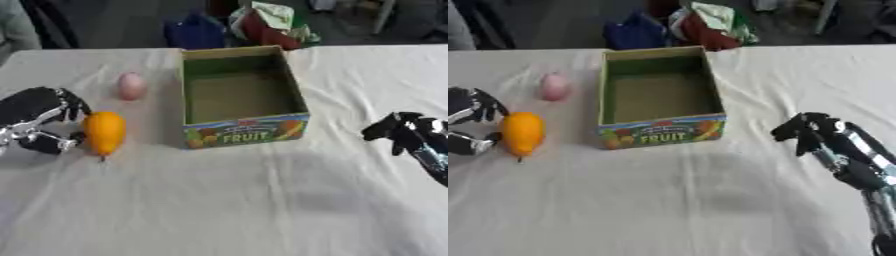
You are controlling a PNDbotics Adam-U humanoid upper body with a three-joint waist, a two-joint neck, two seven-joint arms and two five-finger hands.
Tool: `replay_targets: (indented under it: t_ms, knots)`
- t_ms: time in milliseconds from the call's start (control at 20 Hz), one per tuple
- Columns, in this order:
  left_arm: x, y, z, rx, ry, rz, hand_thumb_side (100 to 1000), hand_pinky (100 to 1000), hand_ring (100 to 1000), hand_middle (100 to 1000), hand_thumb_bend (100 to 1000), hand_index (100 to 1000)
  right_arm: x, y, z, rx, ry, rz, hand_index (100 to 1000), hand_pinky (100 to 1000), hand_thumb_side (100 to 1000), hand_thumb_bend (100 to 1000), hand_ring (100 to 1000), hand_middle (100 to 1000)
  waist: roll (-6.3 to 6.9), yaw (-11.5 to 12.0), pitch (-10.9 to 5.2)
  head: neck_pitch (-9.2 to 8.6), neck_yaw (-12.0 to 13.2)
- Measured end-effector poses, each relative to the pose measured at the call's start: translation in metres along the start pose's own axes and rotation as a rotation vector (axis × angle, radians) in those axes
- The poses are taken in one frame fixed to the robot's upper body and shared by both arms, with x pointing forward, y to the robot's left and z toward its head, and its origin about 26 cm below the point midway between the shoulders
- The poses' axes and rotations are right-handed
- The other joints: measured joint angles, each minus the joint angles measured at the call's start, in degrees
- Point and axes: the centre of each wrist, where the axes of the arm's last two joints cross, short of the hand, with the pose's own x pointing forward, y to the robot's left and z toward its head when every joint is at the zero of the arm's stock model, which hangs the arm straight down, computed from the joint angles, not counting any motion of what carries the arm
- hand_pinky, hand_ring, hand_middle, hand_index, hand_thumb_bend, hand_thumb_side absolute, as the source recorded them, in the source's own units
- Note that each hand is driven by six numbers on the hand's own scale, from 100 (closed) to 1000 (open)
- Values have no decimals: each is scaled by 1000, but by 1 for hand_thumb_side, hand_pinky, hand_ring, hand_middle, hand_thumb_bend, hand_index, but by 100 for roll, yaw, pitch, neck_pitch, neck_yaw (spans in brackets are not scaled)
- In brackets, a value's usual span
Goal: Pick up objects on the table and place them in the box.
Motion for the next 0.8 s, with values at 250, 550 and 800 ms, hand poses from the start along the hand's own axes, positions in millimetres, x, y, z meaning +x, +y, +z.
replay_targets:
  t_ms: [250, 550, 800]
  knots:
    - [3, 0, -3, 5, -11, 1, 100, 563, 472, 480, 261, 734, 0, 0, 0, 0, 0, 0, 438, 728, 578, 100, 736, 599, 0, -3, 0, 0, 0]
    - [7, 0, -6, 18, -32, 4, 100, 522, 416, 392, 220, 611, 0, 0, 0, 0, 1, 0, 438, 728, 578, 100, 736, 599, 1, -9, 0, 1, -3]
    - [11, -2, -9, 115, -41, 30, 100, 476, 354, 255, 157, 432, 0, 0, 0, 0, 2, -1, 438, 728, 577, 100, 736, 600, 2, -12, 0, 1, -4]
